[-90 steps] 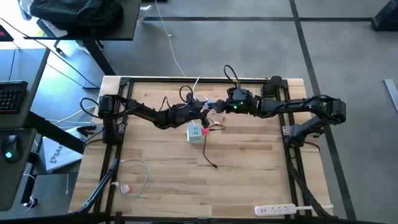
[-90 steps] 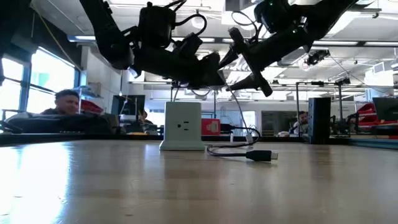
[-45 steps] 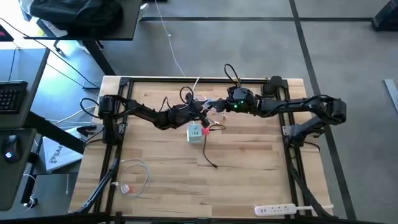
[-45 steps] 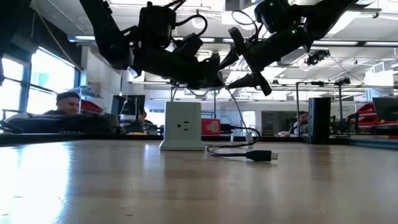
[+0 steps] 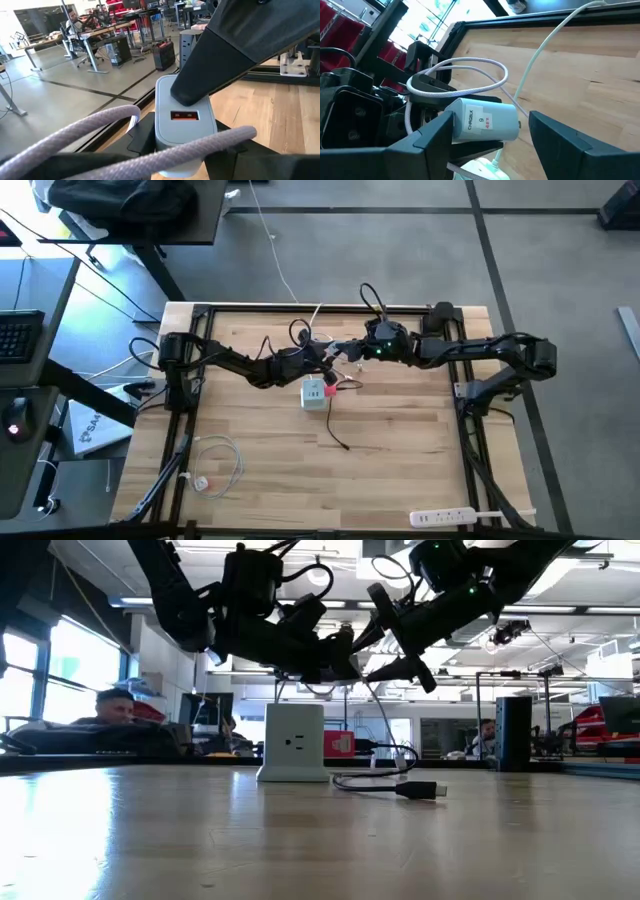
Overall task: Insert USB
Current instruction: Insert the light pink charger cable into the white charger adapter
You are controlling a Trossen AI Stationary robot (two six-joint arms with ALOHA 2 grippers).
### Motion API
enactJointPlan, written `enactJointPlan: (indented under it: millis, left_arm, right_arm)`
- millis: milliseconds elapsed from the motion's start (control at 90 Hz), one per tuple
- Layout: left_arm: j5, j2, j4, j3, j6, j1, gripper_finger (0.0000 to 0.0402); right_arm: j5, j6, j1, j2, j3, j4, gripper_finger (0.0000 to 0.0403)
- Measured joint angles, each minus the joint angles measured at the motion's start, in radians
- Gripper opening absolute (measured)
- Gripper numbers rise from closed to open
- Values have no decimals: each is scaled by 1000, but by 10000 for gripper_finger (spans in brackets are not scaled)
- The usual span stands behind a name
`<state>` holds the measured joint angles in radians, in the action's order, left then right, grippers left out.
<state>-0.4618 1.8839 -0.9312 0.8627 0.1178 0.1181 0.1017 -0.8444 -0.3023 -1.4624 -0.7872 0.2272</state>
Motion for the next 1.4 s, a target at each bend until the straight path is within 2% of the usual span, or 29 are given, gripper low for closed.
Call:
enactJointPlan:
  millis: [1400]
  left_arm:
    - [-6,0,13,-2,17,-2,108]
  right_arm:
    - [47,146,-26,2,0,-67,224]
